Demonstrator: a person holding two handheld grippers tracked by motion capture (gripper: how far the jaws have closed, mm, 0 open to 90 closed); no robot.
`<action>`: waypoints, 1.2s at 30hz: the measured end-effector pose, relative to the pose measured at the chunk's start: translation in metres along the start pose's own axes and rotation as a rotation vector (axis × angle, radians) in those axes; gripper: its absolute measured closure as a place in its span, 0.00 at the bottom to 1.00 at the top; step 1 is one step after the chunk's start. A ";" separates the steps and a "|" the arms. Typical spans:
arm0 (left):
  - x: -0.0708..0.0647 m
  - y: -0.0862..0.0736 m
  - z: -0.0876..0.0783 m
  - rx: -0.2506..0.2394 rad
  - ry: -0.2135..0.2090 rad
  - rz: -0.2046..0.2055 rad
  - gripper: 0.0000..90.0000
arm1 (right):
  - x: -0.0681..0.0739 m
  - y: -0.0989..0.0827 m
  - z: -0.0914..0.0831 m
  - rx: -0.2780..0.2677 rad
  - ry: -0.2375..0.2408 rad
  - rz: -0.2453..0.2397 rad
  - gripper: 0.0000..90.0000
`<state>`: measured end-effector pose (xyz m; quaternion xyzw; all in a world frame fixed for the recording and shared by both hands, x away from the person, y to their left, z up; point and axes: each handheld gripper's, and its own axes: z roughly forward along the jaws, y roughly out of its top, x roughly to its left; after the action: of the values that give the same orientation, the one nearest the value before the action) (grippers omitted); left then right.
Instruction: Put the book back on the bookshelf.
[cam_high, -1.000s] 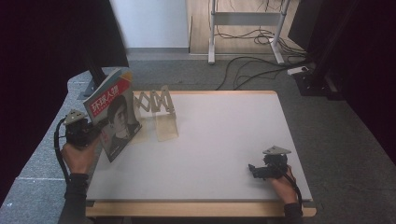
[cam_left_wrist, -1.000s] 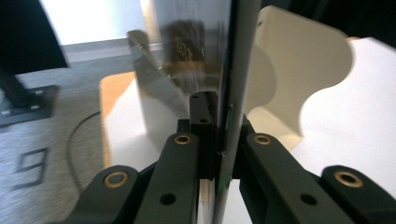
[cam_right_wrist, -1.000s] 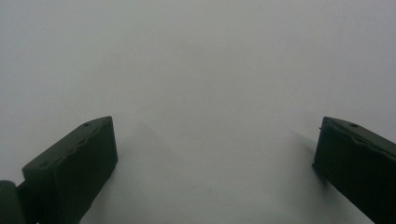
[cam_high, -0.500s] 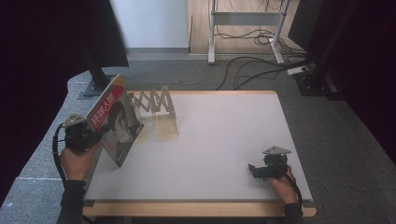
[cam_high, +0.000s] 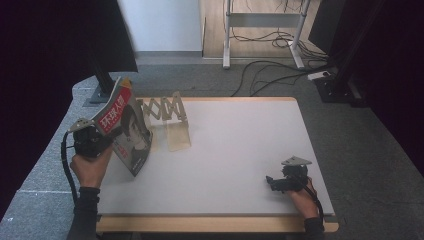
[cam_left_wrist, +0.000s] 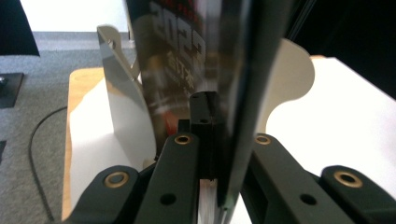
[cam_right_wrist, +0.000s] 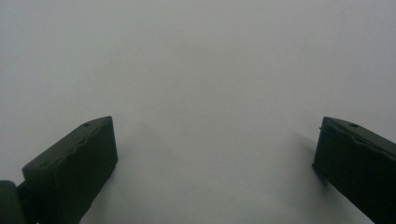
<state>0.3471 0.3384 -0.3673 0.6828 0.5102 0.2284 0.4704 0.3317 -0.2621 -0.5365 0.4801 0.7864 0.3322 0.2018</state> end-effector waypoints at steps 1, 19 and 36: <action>0.000 0.001 0.001 -0.004 0.002 0.001 0.97 | 0.000 0.000 0.000 -0.001 0.000 -0.001 0.00; 0.020 -0.006 0.013 -0.023 0.098 -0.019 0.96 | 0.000 0.000 0.000 0.000 0.000 0.000 0.00; 0.020 -0.011 0.008 0.007 0.100 0.058 0.64 | 0.000 0.000 0.000 0.000 0.000 0.000 0.00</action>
<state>0.3555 0.3542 -0.3840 0.6868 0.5136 0.2740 0.4352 0.3316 -0.2621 -0.5365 0.4801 0.7863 0.3324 0.2017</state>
